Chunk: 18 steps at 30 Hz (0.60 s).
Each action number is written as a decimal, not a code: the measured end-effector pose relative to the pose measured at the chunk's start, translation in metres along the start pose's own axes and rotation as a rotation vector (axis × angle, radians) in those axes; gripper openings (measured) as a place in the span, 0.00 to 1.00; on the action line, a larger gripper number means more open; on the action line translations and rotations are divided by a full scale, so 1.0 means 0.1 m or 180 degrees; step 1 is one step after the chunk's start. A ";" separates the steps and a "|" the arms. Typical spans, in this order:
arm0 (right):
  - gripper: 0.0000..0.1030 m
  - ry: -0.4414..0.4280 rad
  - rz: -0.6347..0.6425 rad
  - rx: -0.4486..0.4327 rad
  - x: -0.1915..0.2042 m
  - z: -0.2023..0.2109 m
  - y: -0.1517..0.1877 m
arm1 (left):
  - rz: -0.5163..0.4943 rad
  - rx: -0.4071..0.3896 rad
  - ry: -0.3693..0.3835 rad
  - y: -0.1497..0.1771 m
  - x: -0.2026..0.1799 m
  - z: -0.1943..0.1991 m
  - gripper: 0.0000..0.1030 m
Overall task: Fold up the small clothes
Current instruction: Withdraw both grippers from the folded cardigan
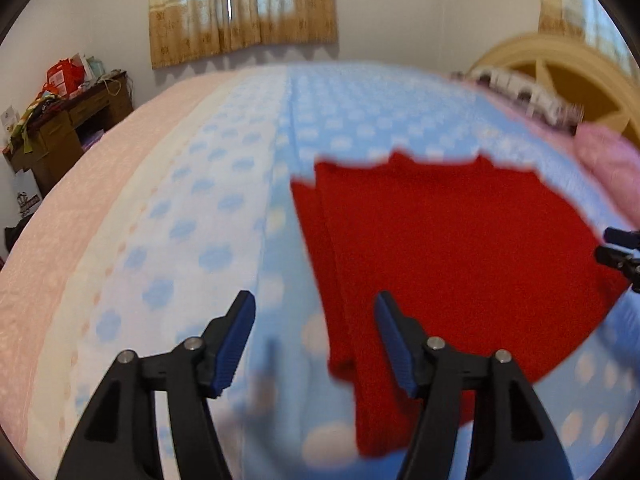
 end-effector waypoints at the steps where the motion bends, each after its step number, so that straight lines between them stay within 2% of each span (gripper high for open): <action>1: 0.65 0.0015 -0.0064 0.0080 -0.07 -0.07 0.10 | 0.0023 0.0014 0.0003 0.04 0.01 -0.03 0.63; 3: 0.65 0.0062 -0.0262 0.0217 -0.25 -0.24 0.29 | 0.0068 0.0018 0.0012 0.04 0.03 -0.03 0.67; 6: 0.65 0.0049 -0.0383 0.0145 -0.35 -0.20 0.28 | 0.0115 0.0008 0.0004 0.06 0.06 -0.03 0.69; 8: 0.65 0.0069 -0.0598 -0.0057 -0.32 -0.06 0.17 | 0.0113 -0.0034 -0.0004 0.10 0.06 0.00 0.71; 10: 0.65 0.0088 -0.0641 -0.0157 -0.33 0.01 0.11 | 0.0116 -0.0033 0.0000 0.12 0.06 -0.01 0.75; 14: 0.65 0.0442 -0.0500 0.0191 -0.45 -0.30 0.31 | 0.0197 0.0022 0.0068 0.15 0.09 -0.03 0.84; 15: 0.67 0.0477 -0.0511 0.0203 -0.48 -0.35 0.32 | 0.0223 0.0022 0.0072 0.16 0.10 -0.04 0.86; 18: 0.67 0.0347 -0.0827 0.0249 -0.72 -0.45 0.29 | 0.0258 0.0048 0.0102 0.17 0.11 -0.04 0.88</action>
Point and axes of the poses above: each gripper's, at about its wrist camera, not at the fingertips, and z roughly against the way its jaws point, x to its left, y to its underside, the point moved 6 cm from there along -z, roughly the way its jaws point, and after that the axes turned 8 degrees about -x, right-handed, at the moved point
